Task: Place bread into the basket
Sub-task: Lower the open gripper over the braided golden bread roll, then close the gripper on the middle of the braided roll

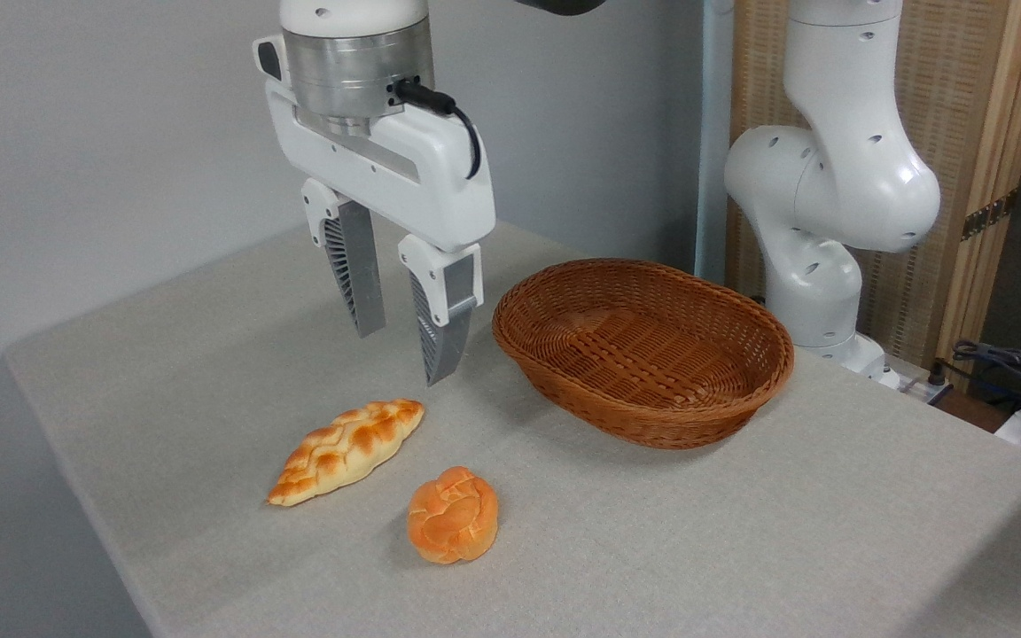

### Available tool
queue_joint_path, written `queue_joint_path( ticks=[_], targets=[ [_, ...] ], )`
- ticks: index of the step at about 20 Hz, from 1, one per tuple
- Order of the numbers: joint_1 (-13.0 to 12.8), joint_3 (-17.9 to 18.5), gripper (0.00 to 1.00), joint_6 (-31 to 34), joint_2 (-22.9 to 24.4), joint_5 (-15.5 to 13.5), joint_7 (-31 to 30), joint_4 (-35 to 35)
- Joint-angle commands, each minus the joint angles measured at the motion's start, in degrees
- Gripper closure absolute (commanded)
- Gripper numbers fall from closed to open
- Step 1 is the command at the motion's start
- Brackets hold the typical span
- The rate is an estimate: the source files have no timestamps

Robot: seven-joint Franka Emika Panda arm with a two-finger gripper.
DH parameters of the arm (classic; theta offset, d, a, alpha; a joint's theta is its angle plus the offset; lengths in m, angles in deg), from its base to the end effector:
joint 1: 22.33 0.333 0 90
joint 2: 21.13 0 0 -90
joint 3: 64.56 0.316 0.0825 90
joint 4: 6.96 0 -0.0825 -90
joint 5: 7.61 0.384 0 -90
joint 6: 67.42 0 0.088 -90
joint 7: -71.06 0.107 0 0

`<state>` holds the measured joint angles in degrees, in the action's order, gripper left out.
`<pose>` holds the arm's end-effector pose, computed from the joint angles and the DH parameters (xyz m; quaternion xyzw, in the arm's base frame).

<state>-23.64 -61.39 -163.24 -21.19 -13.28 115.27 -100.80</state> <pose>0.5631 0.0086 0.6016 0.9327 -0.3568 0.0347 0.0388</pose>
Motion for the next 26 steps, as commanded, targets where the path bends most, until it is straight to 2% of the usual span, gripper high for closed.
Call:
queue_joint_path(
  ticks=[1,4,6,11,13,15,18,23,26],
  targets=[
    [-0.2,-3.8,0.00,-3.0,1.1,-1.4,-0.2,-4.1],
    [0.1,-8.4,0.00,-8.8,0.9,-1.4,-1.4,-7.9],
    [0.1,-11.2,0.00,-14.6,0.7,-1.3,-5.4,-11.5],
    [-0.1,-15.3,0.00,-26.2,-1.0,-1.4,-17.9,-19.4],
    [-0.4,-15.9,0.00,-31.4,-2.3,-0.8,-20.2,-21.3],
    [-0.4,-16.1,0.00,-32.8,-2.7,0.3,-19.9,-22.6],
    [-0.5,-16.4,0.00,-34.4,-3.4,4.6,-20.0,-23.8],
    [-0.5,-16.6,0.00,-34.5,-3.5,5.1,-19.9,-23.8],
    [-0.4,-17.8,0.02,-34.5,-5.3,5.1,-20.2,-23.8]
  ],
)
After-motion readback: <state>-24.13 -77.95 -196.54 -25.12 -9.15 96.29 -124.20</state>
